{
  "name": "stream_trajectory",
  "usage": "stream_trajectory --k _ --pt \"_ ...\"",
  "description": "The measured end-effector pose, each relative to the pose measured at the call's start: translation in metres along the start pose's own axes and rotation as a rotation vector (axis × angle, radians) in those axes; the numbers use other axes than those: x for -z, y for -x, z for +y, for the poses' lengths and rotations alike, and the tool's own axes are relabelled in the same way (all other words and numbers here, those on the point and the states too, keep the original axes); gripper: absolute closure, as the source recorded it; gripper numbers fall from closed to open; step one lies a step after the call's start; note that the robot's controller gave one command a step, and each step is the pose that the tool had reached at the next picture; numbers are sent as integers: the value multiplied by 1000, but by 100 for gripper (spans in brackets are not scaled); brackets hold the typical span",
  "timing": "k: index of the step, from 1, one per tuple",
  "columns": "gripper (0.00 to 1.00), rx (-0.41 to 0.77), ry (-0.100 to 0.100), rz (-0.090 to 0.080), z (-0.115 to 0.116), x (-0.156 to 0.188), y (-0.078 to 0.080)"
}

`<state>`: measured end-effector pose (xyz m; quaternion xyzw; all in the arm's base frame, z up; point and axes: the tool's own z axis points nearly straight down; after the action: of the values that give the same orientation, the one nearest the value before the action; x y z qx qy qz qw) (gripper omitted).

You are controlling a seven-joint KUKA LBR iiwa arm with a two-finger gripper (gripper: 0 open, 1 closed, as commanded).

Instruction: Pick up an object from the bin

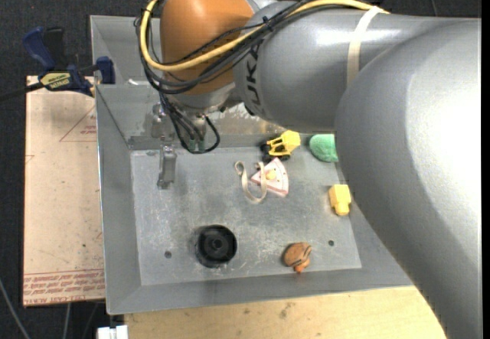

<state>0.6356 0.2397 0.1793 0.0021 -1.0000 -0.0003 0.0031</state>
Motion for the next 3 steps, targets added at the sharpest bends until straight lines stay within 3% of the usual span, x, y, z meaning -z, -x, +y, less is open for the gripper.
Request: stream_trajectory --k 1,2,3 --pt "0 -3 2 -7 -1 6 2" --pt "0 -116 3 -11 -2 -26 -7" --pt "0 -172 4 -10 -36 -92 -12"
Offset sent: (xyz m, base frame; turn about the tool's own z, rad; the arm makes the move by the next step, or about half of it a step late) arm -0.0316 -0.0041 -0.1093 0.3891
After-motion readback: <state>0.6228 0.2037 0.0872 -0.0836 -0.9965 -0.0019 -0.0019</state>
